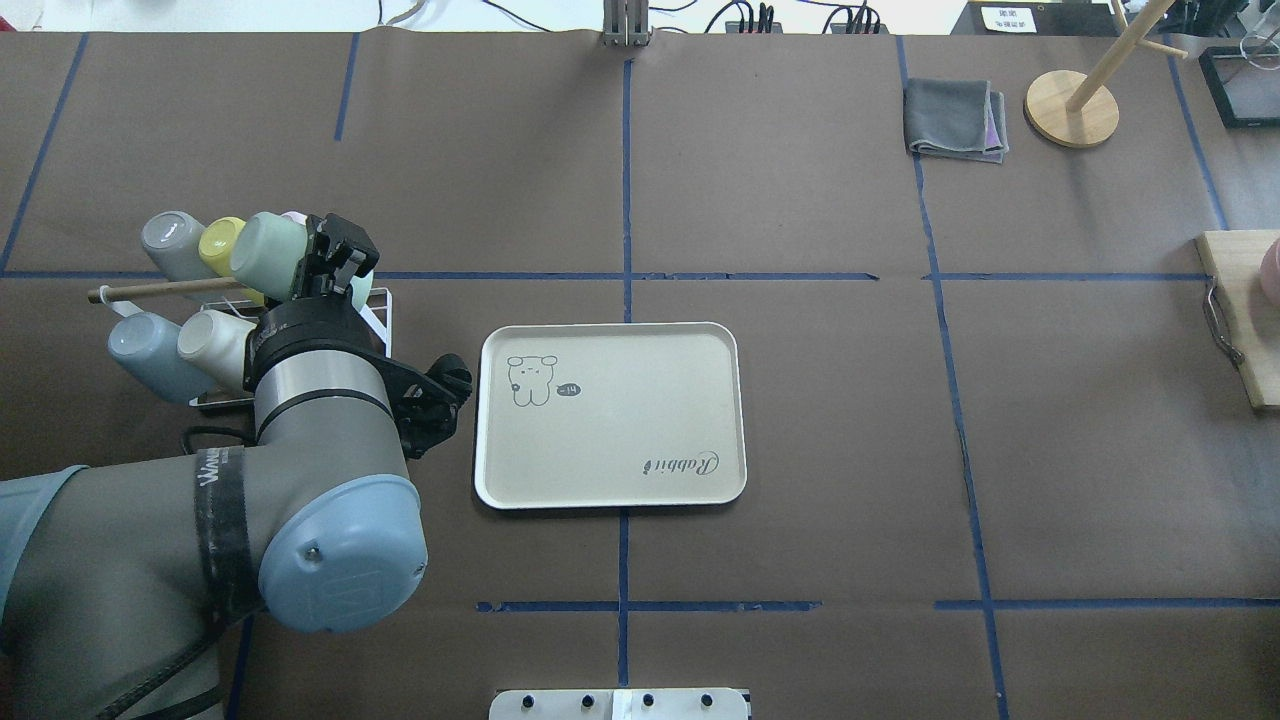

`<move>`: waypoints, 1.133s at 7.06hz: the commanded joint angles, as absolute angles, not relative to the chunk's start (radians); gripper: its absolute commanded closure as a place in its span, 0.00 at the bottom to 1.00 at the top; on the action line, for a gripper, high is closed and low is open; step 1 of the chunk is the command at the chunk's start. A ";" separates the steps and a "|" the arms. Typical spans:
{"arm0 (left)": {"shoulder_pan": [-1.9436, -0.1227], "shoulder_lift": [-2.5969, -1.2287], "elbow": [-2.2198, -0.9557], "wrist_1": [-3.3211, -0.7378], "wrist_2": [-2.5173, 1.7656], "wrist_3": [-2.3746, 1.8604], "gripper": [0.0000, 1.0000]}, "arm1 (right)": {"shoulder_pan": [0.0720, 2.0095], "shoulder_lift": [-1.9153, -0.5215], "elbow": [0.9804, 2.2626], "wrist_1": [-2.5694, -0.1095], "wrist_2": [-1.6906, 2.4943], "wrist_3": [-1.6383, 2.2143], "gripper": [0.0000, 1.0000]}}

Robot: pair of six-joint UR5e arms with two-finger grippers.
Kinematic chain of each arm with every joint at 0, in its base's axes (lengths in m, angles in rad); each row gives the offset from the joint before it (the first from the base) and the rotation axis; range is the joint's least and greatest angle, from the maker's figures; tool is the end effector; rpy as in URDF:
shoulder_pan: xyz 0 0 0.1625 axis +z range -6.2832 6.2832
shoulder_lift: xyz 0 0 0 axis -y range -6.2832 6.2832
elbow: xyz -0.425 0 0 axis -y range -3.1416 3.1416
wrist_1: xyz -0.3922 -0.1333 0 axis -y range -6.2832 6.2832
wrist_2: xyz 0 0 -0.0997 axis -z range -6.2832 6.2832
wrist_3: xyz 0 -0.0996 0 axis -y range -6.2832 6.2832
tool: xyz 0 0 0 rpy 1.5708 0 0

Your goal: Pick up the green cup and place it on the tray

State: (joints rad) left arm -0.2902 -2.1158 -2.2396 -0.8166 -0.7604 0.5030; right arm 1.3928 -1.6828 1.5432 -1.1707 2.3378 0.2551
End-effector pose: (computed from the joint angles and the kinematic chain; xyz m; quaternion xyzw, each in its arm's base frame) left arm 0.3984 -0.3334 0.1758 0.3392 -0.2758 0.6400 0.6319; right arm -0.0175 -0.4599 0.6830 0.0379 -0.3882 -0.0131 0.9207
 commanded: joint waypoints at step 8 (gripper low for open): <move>-0.246 -2.097 -1.828 -2.115 -0.992 -0.394 0.79 | 1.393 -1.672 1.536 -1.175 2.338 0.255 0.00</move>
